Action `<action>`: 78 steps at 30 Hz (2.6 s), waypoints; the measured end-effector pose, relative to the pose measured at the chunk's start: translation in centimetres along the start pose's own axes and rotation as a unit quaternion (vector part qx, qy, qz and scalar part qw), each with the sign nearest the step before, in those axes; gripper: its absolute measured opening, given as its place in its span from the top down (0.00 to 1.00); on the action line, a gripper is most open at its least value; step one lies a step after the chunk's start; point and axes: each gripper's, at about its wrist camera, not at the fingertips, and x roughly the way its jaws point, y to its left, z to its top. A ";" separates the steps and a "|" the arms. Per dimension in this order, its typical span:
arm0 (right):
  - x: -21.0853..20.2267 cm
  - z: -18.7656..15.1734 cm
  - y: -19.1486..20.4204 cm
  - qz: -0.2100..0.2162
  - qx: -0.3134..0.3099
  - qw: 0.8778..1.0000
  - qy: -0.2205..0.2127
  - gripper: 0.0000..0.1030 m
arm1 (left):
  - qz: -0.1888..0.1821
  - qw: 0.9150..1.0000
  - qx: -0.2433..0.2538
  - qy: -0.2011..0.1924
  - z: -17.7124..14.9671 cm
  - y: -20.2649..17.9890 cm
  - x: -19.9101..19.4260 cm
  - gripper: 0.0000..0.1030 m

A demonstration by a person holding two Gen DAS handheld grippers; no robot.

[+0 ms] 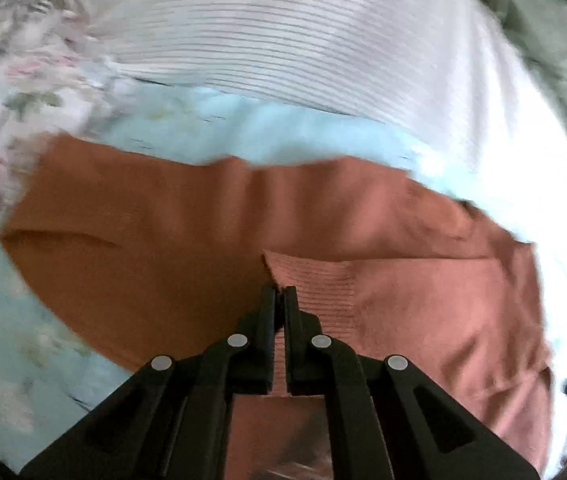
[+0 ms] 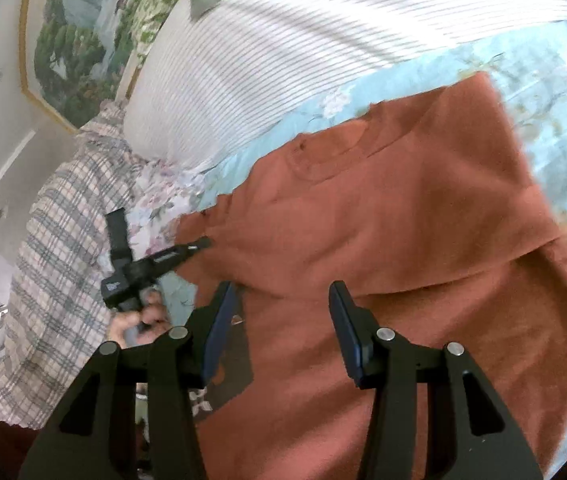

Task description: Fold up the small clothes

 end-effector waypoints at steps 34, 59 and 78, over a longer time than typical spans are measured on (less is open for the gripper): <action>2.4 8.7 -9.2 -0.234 -0.007 0.972 -0.030 0.78 | 0.000 0.999 0.012 0.039 -0.8 -1.9 4.6 0.98; 3.0 -1.6 -2.1 -0.062 0.020 0.997 0.046 0.44 | 0.158 0.987 -0.022 0.004 3.1 8.8 3.8 0.35; 3.3 -2.6 -0.8 -0.053 0.017 0.997 0.051 0.44 | 0.068 0.997 -0.033 -0.031 4.0 10.9 1.3 0.93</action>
